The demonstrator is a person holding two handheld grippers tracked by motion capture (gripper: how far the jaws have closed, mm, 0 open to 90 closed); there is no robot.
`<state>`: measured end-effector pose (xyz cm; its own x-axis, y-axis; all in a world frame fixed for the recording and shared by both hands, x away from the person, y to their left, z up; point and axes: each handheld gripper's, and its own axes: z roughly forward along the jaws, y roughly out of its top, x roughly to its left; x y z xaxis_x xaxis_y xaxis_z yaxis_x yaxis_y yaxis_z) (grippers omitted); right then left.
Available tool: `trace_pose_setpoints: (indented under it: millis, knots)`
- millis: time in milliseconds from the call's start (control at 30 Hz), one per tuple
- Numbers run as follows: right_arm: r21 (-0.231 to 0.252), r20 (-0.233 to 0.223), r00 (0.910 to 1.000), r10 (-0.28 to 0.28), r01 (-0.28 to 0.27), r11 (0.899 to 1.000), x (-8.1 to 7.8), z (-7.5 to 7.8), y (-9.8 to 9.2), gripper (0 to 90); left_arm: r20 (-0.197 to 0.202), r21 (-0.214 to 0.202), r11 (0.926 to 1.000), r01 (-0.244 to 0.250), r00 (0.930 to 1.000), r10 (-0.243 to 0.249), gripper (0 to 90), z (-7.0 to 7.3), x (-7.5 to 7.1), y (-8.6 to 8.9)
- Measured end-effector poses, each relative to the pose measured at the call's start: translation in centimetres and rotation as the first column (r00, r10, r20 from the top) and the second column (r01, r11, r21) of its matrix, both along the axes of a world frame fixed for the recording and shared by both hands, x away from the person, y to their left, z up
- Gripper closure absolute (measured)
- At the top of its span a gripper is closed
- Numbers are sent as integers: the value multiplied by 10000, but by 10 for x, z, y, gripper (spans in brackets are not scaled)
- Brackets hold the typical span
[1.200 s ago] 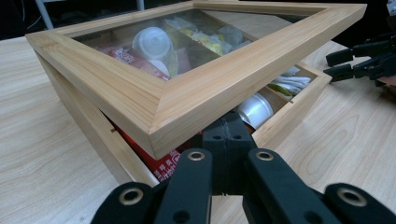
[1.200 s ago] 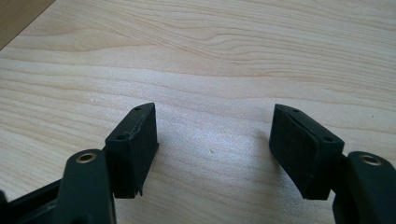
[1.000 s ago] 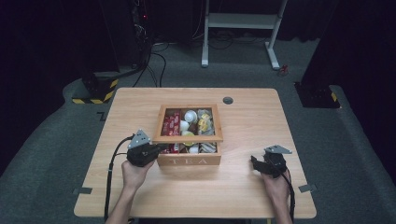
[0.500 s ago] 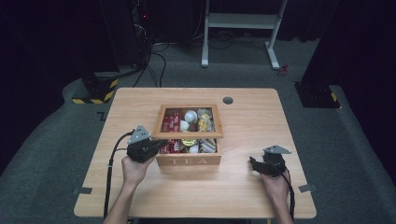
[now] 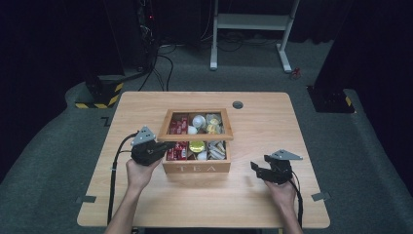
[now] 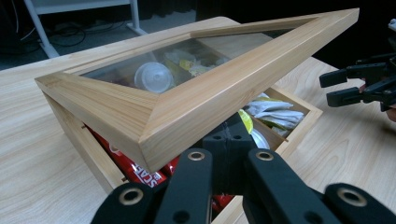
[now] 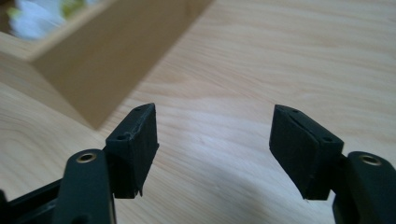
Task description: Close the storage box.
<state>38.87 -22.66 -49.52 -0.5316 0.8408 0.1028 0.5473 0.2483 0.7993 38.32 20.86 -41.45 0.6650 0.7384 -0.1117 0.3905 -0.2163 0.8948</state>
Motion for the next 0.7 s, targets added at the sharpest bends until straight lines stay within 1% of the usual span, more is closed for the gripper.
trace_pose_setpoints:
  millis: [33, 100, 133, 200, 233, 267, 333, 400, 467, 500, 533, 567, 667, 700]
  knots:
    - [0, 0, 10000, 0, 0, 10000, 0, 0, 0, 333, 0, 0, 10000, 0, 10000, 0, 900, 0, 0, 0]
    - [81, 21, 9996, 271, -271, 9996, 0, 4, 6, 341, 8, -4, 10000, 20, 10000, -20, 900, 2, 1, 0]
    - [109, 82, 9984, 563, -563, 9984, 1, 8, 11, 348, 33, 22, 10000, 31, 10000, -31, 900, 3, 2, 1]
    - [196, 92, 9978, 652, -653, 9977, 1, 10, 14, 353, -8, -87, 9999, 52, 10000, -52, 900, 4, 3, 1]
    - [264, 239, 9957, 892, -898, 9956, 1, 14, 19, 359, -19, -129, 9999, 71, 10000, -71, 900, 6, 4, 1]
    - [262, 336, 9942, 1020, -1029, 9943, 0, 16, 22, 362, -6, -143, 9999, 47, 10000, -47, 900, 7, 4, 1]
    - [277, 410, 9928, 1121, -1133, 9932, 0, 18, 25, 364, 14, -149, 9999, 30, 10000, -30, 900, 8, 5, 1]
    - [318, 557, 9894, 1342, -1361, 9902, -2, 22, 31, 373, 44, -155, 9999, 24, 10000, -24, 900, 10, 7, 1]
    - [333, 746, 9857, 1512, -1540, 9875, -3, 26, 38, 403, -5, -199, 9998, 50, 10000, -50, 900, 12, 8, 1]
    - [313, 863, 9824, 1655, -1688, 9852, -4, 30, 46, 415, -3, -178, 9998, 63, 10000, -63, 900, 13, 9, 2]
    - [313, 863, 9824, 1655, -1688, 9852, -4, 30, 46, 415, -1, -214, 9998, 63, 10000, -63, 900, 14, 9, 2]
    - [331, 858, 9808, 1749, -1783, 9834, -4, 32, 50, 417, -41, -278, 9996, 82, 10000, -83, 900, 14, 10, 2]
    - [233, 874, 9748, 2055, -2082, 9778, -2, 35, 61, 417, -11, -224, 9997, 75, 10000, -75, 900, 17, 11, 2]
    - [179, 877, 9703, 2254, -2278, 9735, -2, 36, 69, 414, -44, -244, 9997, 72, 10000, -73, 900, 17, 11, 2]
